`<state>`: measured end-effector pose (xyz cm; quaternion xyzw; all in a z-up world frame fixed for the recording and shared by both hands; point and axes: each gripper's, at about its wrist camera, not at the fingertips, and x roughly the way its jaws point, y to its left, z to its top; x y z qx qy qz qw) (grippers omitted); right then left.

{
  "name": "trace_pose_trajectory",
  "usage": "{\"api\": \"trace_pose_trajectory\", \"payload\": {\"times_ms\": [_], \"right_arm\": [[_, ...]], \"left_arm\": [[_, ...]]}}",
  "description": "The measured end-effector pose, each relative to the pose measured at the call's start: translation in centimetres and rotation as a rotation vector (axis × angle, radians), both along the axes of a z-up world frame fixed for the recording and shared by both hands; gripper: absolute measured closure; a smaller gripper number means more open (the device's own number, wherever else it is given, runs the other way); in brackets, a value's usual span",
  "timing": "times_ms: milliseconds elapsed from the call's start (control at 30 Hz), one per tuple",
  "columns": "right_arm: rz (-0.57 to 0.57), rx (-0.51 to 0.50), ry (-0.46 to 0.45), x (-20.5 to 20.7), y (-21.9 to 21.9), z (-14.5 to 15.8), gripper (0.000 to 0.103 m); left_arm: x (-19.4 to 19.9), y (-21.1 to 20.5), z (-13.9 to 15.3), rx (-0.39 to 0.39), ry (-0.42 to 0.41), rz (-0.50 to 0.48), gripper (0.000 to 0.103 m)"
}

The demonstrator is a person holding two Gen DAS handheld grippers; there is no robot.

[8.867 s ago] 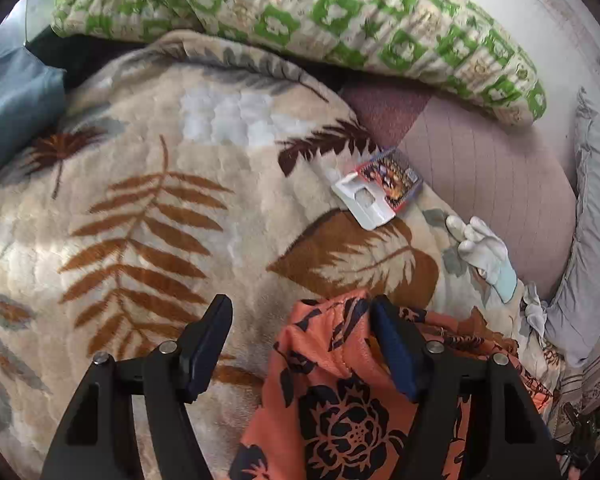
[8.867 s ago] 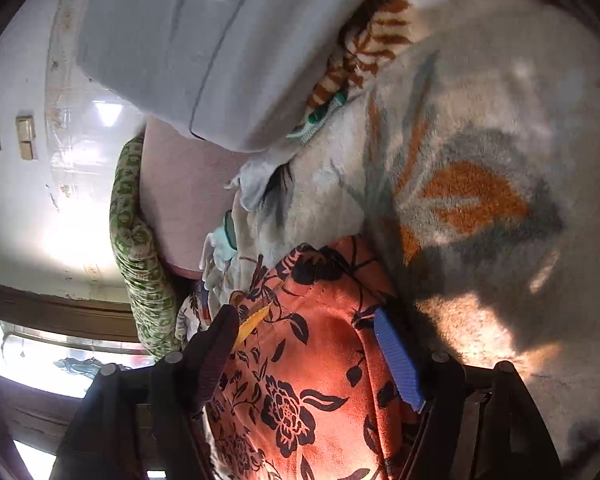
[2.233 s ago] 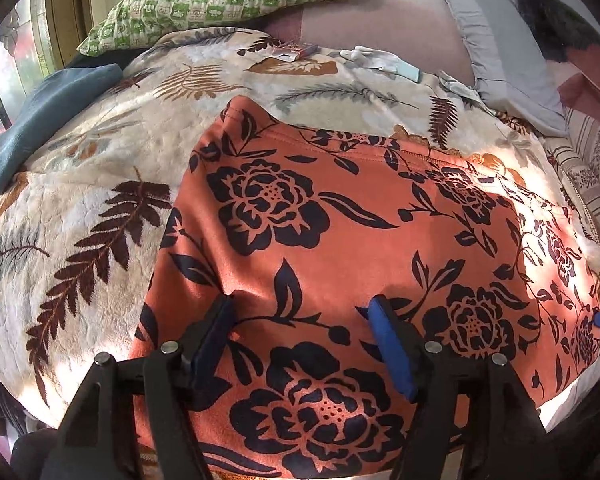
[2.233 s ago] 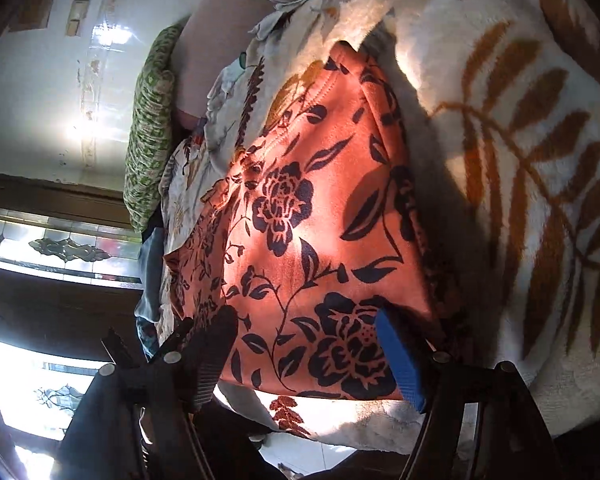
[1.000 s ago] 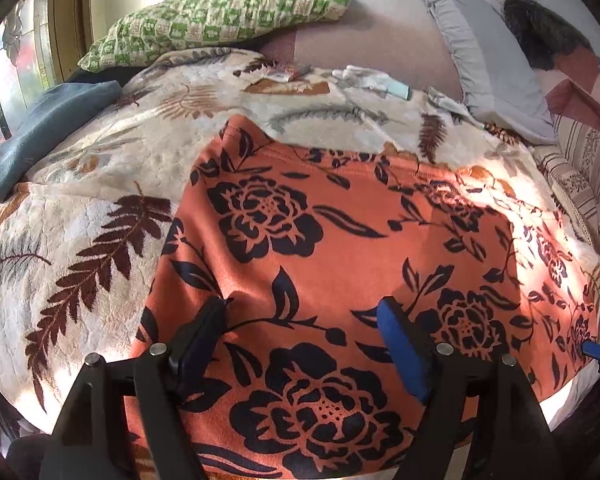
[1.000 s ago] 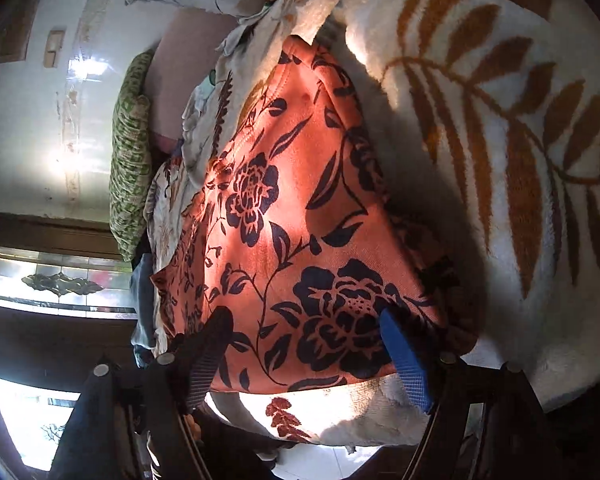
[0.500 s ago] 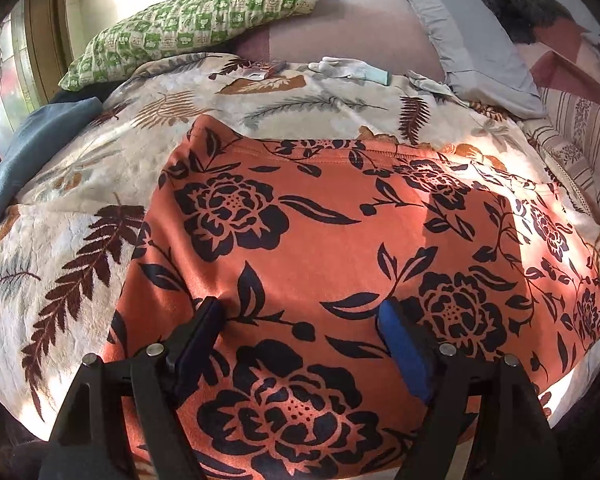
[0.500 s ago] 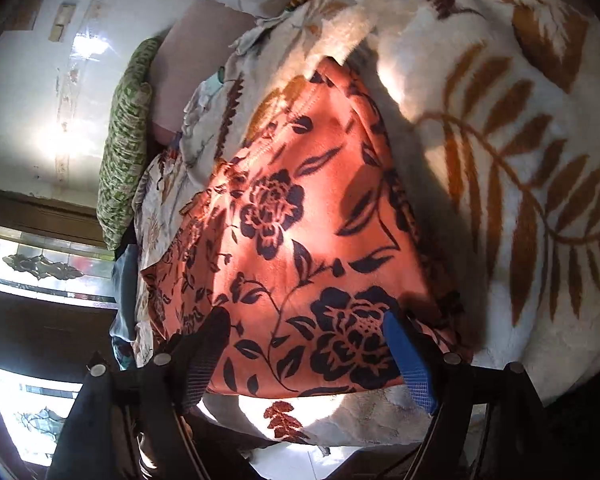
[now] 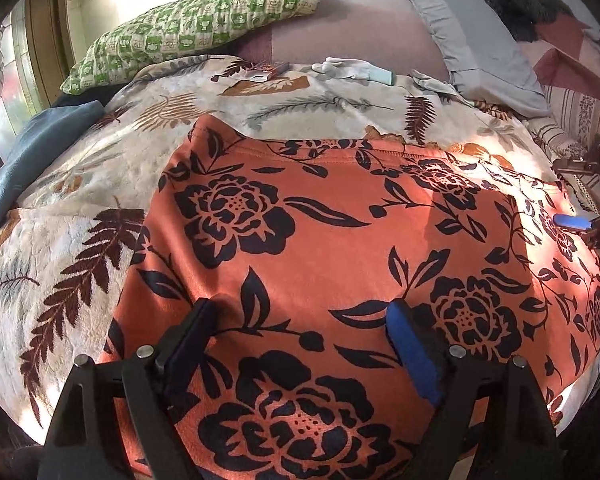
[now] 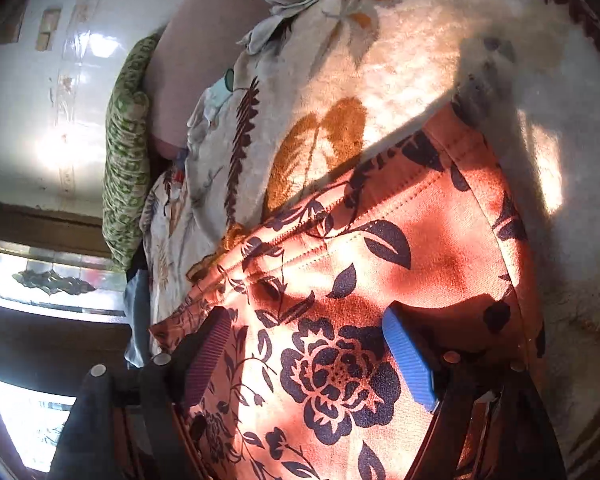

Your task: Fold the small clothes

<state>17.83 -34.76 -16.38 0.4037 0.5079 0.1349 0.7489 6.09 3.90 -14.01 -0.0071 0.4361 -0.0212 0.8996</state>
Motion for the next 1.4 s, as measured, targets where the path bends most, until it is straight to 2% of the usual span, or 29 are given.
{"api": "trace_pose_trajectory", "payload": {"times_ms": [100, 167, 233, 300, 367, 400, 467, 600, 633, 700, 733, 800, 900, 1000, 1100, 1233, 1300, 1400], "right_arm": [[0.024, -0.024, -0.066, -0.1, 1.3, 3.1, 0.022], [0.089, -0.003, -0.098, 0.4, 3.5, 4.6, 0.022], [0.180, 0.012, -0.117, 1.5, 6.3, 5.0, 0.022], [0.248, -0.042, -0.101, 3.0, 9.0, 3.6, 0.021], [0.245, -0.102, -0.015, 4.6, 9.9, 0.2, 0.021], [0.207, -0.071, -0.012, 4.9, 9.5, -0.4, 0.021], [0.150, -0.029, -0.018, 4.4, 9.1, 0.9, 0.021], [0.186, -0.023, -0.091, 2.9, 9.9, 3.6, 0.021], [0.203, -0.032, -0.091, 3.1, 10.3, 3.2, 0.019], [0.241, -0.101, -0.020, 4.1, 10.8, 0.3, 0.018], [0.235, -0.076, -0.038, 4.1, 10.5, -0.4, 0.018], [0.177, -0.041, -0.042, 3.5, 9.7, 0.8, 0.018], [0.175, -0.072, -0.112, 0.5, 8.9, 3.8, 0.018], [0.128, -0.011, -0.143, -5.0, 6.9, 4.8, 0.018], [0.094, 0.051, -0.145, -11.8, 5.0, 4.3, 0.018], [0.035, 0.124, -0.109, -19.4, 2.8, 2.3, 0.018], [0.001, 0.134, -0.089, -21.5, 1.7, 1.1, 0.018], [-0.101, 0.184, -0.049, -22.5, -0.7, -0.6, 0.018]], "left_arm": [[0.2, -0.1, 0.0, -0.003, 0.000, 0.002, 0.016], [0.3, -0.1, 0.0, -0.010, 0.000, 0.001, 0.016], [0.4, 0.1, 0.0, -0.016, 0.003, 0.000, 0.016], [0.4, 0.1, 0.0, -0.023, 0.004, -0.001, 0.016], [0.4, 0.1, 0.0, -0.021, 0.006, -0.002, 0.016], [0.3, 0.1, 0.0, -0.021, 0.004, -0.002, 0.016], [0.2, 0.1, 0.0, -0.020, 0.006, -0.001, 0.016], [0.3, 0.1, 0.1, -0.027, 0.009, 0.003, 0.016], [0.3, 0.1, 0.1, -0.025, 0.009, 0.001, 0.016], [0.2, 0.0, 0.0, -0.019, 0.006, 0.001, 0.016], [0.1, 0.0, 0.0, -0.015, 0.002, 0.001, 0.016], [-0.1, 0.0, 0.1, -0.011, -0.004, 0.003, 0.016], [-0.5, 0.3, 0.7, -0.030, -0.035, 0.019, 0.016], [-1.2, 0.5, 1.6, -0.023, -0.099, 0.031, 0.016], [-1.6, 0.4, 2.1, -0.003, -0.123, 0.035, 0.016], [-1.7, -0.3, 2.7, 0.003, -0.109, 0.032, 0.016], [-2.0, -1.1, 3.4, -0.003, -0.113, 0.016, 0.016], [-2.7, -3.0, 4.4, -0.010, -0.117, -0.018, 0.016]]}}
